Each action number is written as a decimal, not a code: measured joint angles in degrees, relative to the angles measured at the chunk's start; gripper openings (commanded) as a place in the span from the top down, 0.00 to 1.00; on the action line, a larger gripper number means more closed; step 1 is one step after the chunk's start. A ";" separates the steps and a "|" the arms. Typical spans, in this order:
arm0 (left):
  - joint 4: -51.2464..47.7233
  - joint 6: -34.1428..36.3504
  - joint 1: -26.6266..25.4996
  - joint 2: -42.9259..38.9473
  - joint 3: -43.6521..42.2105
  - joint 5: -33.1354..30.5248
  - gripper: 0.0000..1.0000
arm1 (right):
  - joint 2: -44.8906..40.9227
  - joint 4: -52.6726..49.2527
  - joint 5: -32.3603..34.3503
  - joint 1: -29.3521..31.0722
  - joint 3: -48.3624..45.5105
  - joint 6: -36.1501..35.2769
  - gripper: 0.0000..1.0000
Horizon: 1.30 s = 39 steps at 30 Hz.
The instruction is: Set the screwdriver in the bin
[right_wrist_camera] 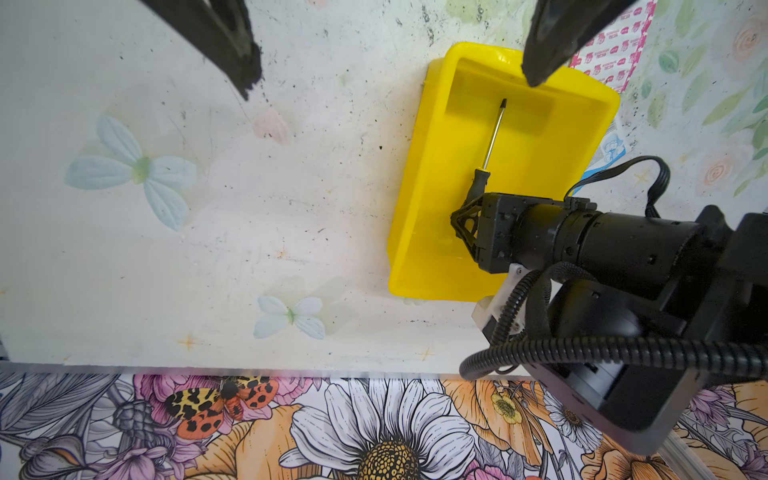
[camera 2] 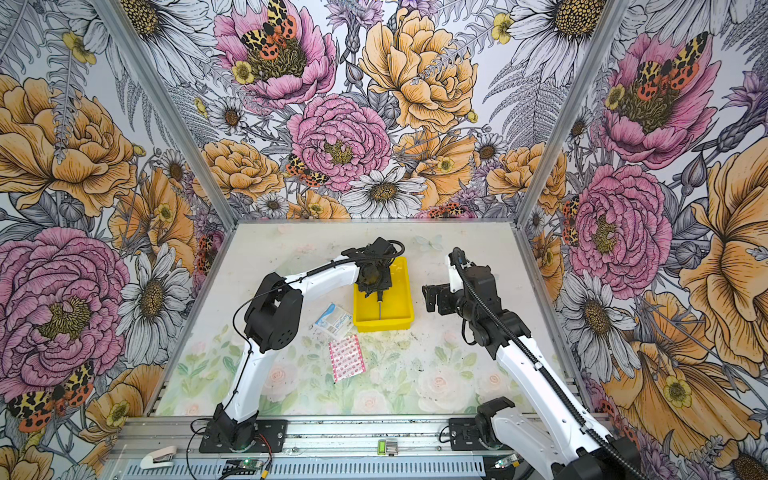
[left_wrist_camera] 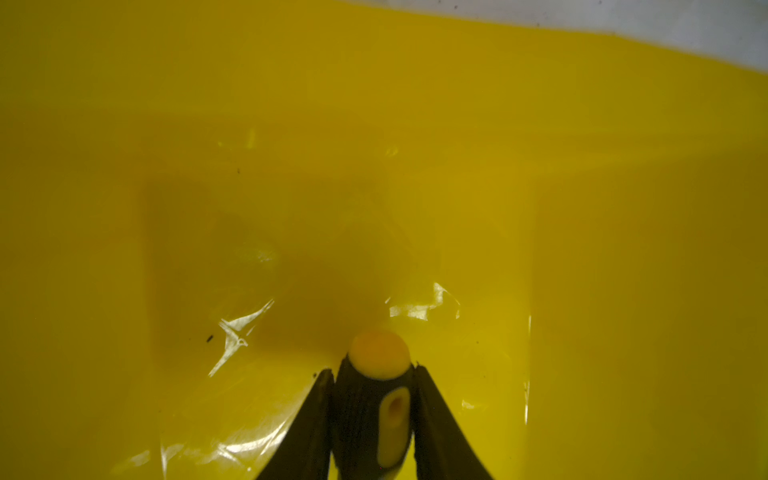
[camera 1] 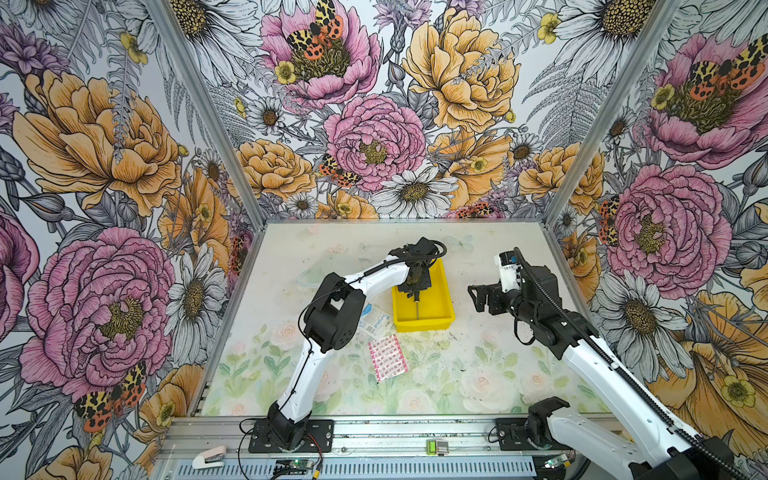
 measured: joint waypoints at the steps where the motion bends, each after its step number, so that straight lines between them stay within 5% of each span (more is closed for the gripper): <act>1: 0.00 -0.31 -0.04 0.15 0.00 -0.15 0.60 | -0.11 0.02 0.00 0.00 -0.02 0.00 0.00; 11: 0.00 -0.76 -0.92 1.57 0.42 -0.87 0.48 | -2.49 0.26 0.28 -0.02 -0.81 -0.04 0.00; 17: -0.98 -0.74 -1.99 0.28 0.42 -1.46 0.22 | -5.33 0.24 0.72 0.00 -1.53 -0.15 0.00; 25: -2.32 -1.09 -5.07 -10.67 -2.25 -3.50 0.02 | -8.20 0.39 2.75 0.20 -1.57 -0.48 0.01; 39: -2.62 4.31 -5.33 -33.88 -20.26 -14.36 0.01 | -10.71 0.48 13.51 0.22 -2.80 2.27 0.00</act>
